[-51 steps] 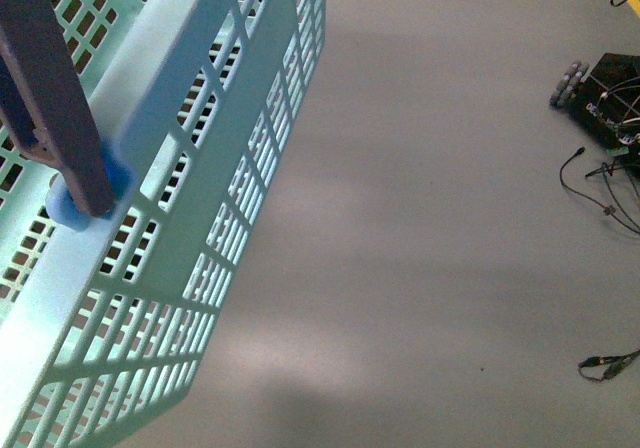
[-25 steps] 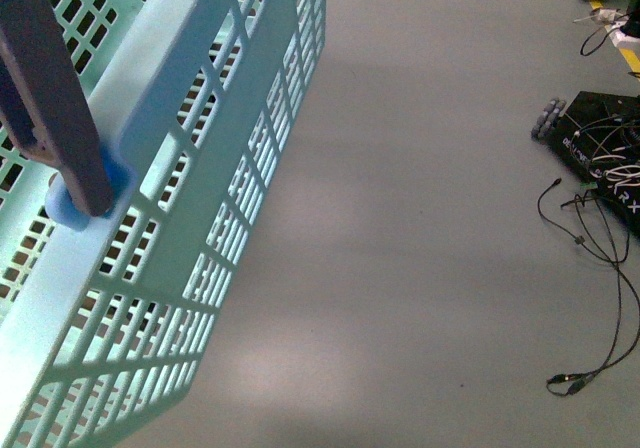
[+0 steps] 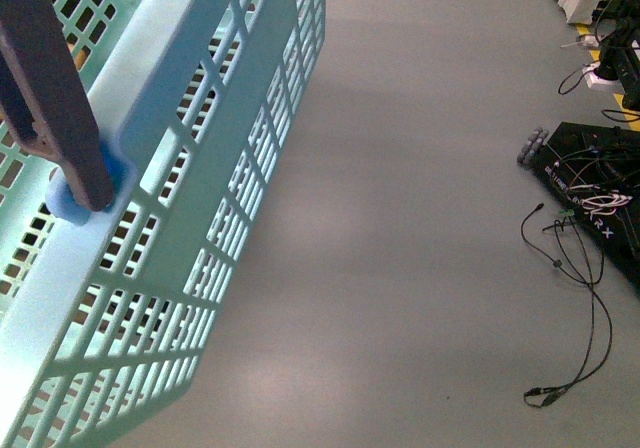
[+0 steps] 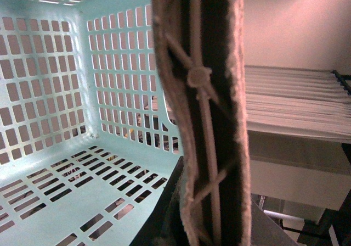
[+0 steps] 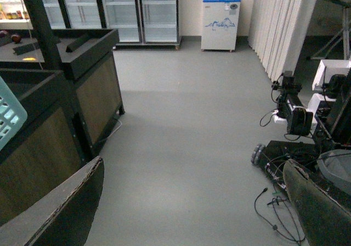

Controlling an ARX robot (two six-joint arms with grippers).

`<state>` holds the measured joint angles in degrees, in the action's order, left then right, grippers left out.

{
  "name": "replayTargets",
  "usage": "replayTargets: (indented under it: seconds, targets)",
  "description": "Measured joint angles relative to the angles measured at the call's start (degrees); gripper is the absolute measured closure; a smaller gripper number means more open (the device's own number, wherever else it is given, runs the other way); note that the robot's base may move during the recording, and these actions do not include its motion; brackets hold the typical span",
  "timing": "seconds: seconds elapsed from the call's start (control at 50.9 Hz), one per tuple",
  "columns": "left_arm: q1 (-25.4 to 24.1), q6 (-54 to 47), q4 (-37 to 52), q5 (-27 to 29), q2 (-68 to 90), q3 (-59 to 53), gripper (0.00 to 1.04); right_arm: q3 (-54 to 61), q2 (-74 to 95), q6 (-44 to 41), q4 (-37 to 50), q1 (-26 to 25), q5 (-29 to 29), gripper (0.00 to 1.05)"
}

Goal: Pick lemon and mango into basket

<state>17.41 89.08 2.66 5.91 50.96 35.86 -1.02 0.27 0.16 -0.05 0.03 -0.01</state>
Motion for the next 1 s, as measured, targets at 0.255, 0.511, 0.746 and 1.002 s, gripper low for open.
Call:
replayTargets:
  seconds: [0.255, 0.511, 0.746, 1.002]
  targets:
    - [0.02, 0.11, 0.0, -0.11, 0.0, 0.0, 0.98, 0.0, 0.0, 0.0, 0.0, 0.0, 0.22, 0.09]
    - [0.15, 0.48, 0.0, -0.7, 0.0, 0.0, 0.98, 0.0, -0.02, 0.0, 0.0, 0.0, 0.22, 0.09]
    - [0.09, 0.2, 0.0, -0.15, -0.04, 0.02, 0.98, 0.0, -0.04, 0.0, 0.0, 0.02, 0.11, 0.09]
    - [0.04, 0.09, -0.04, -0.15, 0.0, 0.07, 0.98, 0.0, -0.11, -0.02, -0.02, 0.02, 0.2, 0.09]
